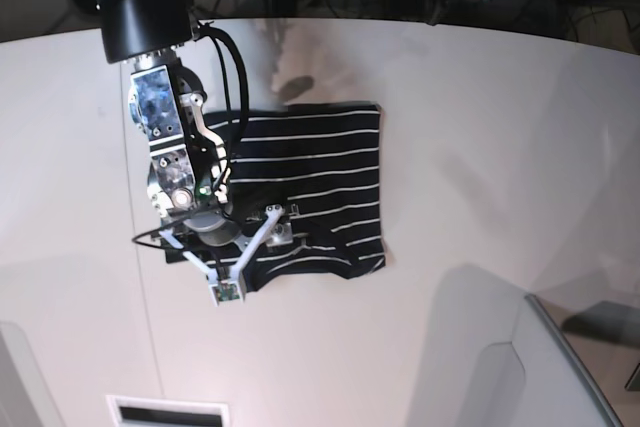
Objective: Layout the t-shirt on the table in an organized manner, then fold the t-shirt properly
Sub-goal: 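Lower the right gripper onto the folded striped shirt and grasp it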
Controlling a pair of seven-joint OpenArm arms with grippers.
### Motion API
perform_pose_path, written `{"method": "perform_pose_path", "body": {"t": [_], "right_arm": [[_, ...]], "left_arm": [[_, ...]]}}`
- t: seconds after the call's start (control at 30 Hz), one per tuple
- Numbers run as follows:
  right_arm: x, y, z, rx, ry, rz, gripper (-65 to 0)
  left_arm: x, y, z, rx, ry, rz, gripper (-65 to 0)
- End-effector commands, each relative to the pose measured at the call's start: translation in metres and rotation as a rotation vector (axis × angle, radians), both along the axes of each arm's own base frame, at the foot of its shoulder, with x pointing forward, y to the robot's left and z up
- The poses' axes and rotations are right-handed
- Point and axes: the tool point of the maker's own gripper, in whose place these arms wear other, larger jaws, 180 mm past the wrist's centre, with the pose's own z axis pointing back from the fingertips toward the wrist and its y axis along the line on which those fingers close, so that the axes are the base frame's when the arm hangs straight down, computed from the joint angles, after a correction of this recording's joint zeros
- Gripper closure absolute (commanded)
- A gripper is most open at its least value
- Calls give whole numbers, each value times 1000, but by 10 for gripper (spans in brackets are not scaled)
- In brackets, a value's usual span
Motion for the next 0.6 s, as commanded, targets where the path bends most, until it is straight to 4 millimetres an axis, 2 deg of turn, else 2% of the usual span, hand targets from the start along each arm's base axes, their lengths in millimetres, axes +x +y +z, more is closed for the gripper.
{"method": "perform_pose_path", "body": {"t": [0.0,0.13,0.4,0.47,0.57], "right_arm": [[9,7,10,22,-35,1,-527],[21,6,15,20,-58,0,-527],[37,3,-11,-16,1,7,-518],[36,3,-16,-15,-3,8,-470],[33,3,-24,-18,13,9,-315]], "left_arm": [[-2,2,8,3,-26,-1,0],[-2,2,8,3,-26,-1,0],[-1,1,9,-1,-32,2,0],[0,1,9,-1,-34,2,0],[8,-2,19,-7,-67,-3,0]]}}
